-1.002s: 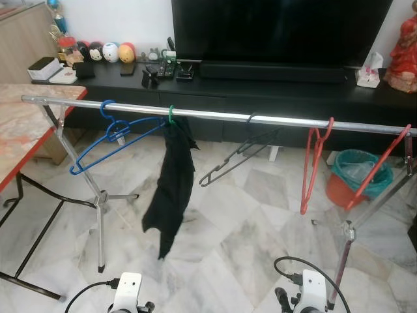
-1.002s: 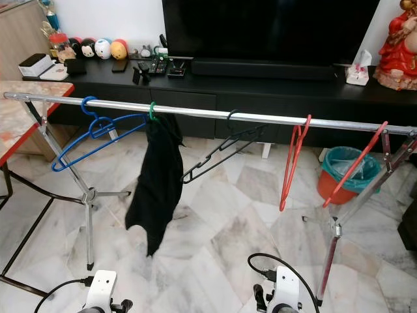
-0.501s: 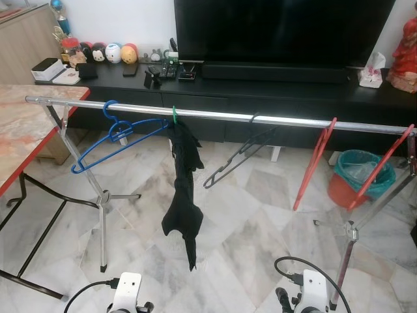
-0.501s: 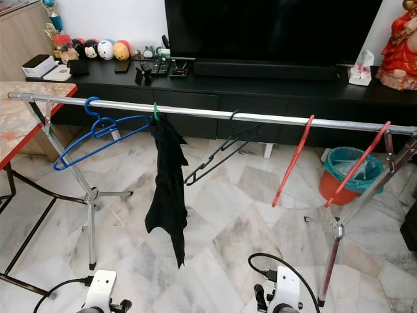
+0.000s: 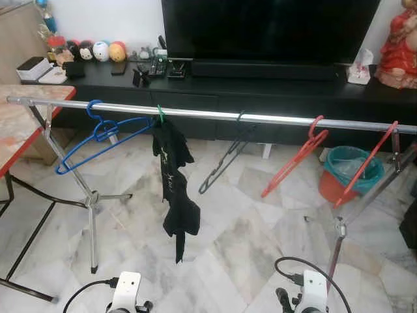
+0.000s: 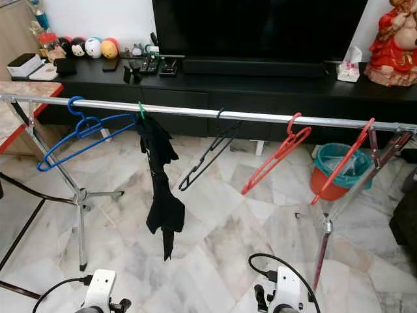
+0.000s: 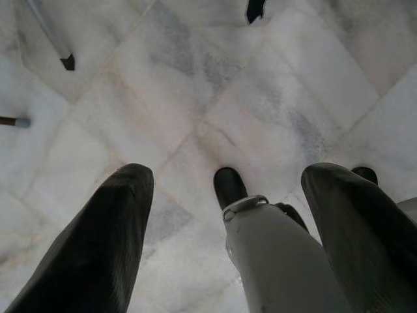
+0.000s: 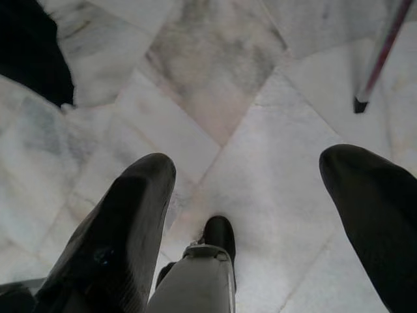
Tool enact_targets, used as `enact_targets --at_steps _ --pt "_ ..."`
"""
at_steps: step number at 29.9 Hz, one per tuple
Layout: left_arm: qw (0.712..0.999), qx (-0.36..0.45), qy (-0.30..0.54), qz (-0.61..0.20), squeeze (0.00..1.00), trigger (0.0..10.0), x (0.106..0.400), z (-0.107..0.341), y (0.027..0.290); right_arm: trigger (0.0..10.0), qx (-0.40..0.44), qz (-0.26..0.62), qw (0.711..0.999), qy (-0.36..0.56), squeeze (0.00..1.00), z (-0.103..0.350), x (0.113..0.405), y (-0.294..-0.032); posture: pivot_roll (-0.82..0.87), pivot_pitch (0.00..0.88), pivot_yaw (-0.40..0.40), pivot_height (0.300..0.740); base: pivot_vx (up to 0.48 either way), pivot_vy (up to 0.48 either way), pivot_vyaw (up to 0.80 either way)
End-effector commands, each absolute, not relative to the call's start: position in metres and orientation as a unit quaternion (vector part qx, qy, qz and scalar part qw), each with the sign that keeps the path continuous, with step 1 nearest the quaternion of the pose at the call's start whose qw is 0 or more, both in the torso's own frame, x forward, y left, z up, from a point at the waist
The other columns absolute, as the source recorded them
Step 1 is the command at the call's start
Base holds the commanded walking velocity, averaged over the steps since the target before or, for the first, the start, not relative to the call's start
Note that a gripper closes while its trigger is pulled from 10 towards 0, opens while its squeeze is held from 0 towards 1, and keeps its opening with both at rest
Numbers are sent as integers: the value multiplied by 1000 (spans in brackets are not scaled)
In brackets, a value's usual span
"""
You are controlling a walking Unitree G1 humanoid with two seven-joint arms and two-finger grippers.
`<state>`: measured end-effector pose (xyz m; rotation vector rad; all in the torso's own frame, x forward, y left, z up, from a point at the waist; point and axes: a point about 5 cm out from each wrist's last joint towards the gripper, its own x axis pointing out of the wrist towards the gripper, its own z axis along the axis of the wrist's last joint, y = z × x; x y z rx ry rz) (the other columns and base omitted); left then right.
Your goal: Hang hanger
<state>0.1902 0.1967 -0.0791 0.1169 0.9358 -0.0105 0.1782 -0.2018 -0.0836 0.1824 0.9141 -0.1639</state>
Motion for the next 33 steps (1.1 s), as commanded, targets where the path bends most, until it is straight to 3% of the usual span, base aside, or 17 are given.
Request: enact_targets --at_steps 1,25,33 --pt "890 54 454 -3 0 10000 188 -80 197 10000 85 -77 889 443 0 -84 178 -201 -38 0 9 740 0 -322 0" --pt "892 52 449 -2 0 10000 190 -79 197 10000 87 -78 890 440 0 -83 181 -201 -37 0 6 740 0 -320 0" --pt "900 39 435 15 0 10000 191 -78 197 10000 86 -78 890 441 0 -83 180 -202 -31 0 0 740 0 0 0"
